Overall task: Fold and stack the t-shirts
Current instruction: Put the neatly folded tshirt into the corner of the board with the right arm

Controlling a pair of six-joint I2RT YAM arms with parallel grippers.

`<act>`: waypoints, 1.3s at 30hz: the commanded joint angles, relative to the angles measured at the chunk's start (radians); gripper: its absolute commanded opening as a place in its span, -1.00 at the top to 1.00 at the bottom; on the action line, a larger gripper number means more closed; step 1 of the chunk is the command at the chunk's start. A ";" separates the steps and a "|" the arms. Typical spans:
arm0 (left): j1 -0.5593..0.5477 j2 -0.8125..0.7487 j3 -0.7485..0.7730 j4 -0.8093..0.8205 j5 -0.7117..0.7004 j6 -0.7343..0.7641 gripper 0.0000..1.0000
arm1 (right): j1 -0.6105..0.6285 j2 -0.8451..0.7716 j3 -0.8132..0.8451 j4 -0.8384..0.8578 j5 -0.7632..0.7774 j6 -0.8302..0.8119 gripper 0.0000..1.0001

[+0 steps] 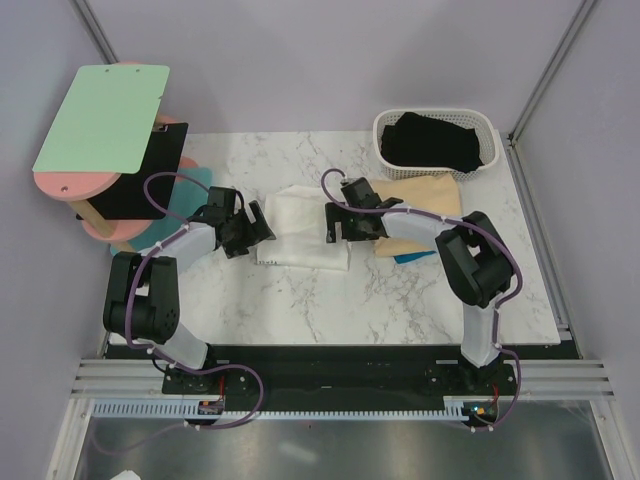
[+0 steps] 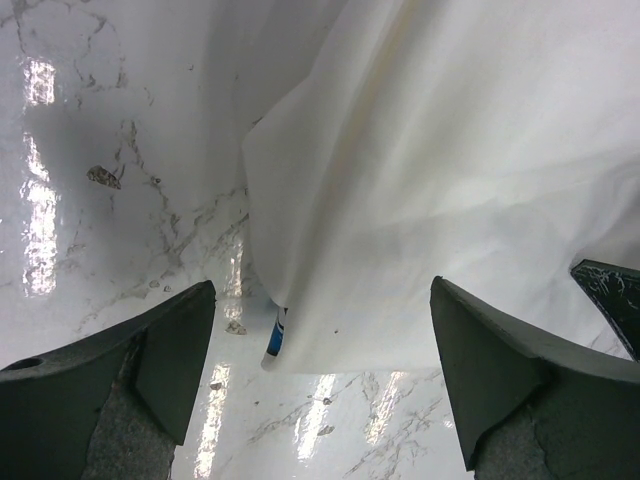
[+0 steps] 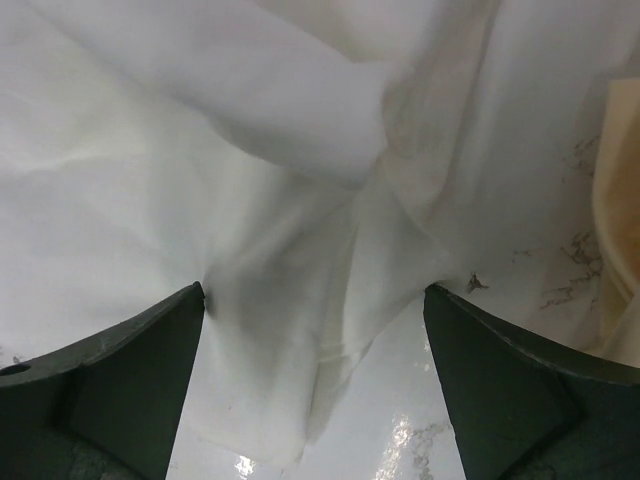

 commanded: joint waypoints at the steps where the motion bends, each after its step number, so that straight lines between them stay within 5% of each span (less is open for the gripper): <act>1: 0.004 -0.019 0.005 0.006 0.012 0.021 -0.89 | 0.003 0.084 0.036 0.026 -0.018 0.015 -0.96; 7: 0.004 -0.030 0.006 0.006 0.026 0.019 -0.89 | 0.042 0.175 0.090 0.049 -0.090 0.026 -0.96; 10: 0.004 -0.038 0.008 0.011 0.047 0.026 -0.89 | 0.061 0.198 0.099 0.058 -0.105 0.026 -0.74; 13: 0.004 -0.062 0.000 0.019 0.072 0.036 -0.89 | 0.062 0.187 0.082 0.075 -0.127 0.025 -0.11; 14: 0.004 -0.070 -0.003 0.022 0.079 0.039 -0.89 | 0.062 0.181 0.078 0.075 -0.112 0.018 0.29; 17: 0.004 -0.107 -0.017 0.020 0.085 0.039 -0.89 | 0.061 0.143 0.068 0.059 -0.053 -0.008 0.89; 18: 0.004 -0.124 -0.020 0.020 0.087 0.041 -0.89 | 0.062 0.119 0.068 0.043 -0.036 -0.018 0.96; 31: 0.006 -0.202 -0.086 -0.011 0.024 0.026 -0.90 | 0.058 -0.168 0.102 -0.116 0.212 -0.170 1.00; 39: 0.006 -0.161 -0.100 -0.009 0.019 0.027 -0.89 | -0.042 -0.277 0.085 -0.170 0.211 -0.201 1.00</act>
